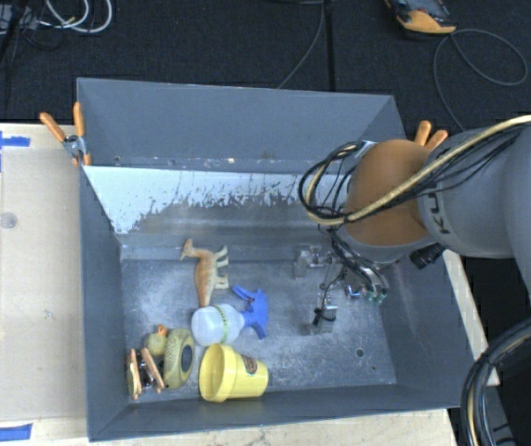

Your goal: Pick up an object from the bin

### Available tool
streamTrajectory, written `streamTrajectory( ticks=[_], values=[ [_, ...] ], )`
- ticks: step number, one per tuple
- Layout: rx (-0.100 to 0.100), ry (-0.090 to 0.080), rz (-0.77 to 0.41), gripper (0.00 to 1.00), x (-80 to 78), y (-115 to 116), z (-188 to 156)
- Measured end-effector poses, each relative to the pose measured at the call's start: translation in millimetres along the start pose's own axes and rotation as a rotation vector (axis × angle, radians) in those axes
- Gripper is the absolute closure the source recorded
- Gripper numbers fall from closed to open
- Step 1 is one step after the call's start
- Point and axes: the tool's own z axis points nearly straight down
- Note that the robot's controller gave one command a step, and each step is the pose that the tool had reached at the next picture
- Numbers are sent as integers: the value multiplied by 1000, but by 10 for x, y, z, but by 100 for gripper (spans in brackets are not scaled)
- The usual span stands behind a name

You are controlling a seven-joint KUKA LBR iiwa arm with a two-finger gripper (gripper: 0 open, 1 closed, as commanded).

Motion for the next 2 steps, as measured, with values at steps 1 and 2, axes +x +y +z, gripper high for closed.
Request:
streamTrajectory(
  ticks=[1, 2],
  values=[
    [2, -15, 48, 0, 66, 105, -76],
    [1, -5, 13, 0, -13, 280, 9]
  ],
)
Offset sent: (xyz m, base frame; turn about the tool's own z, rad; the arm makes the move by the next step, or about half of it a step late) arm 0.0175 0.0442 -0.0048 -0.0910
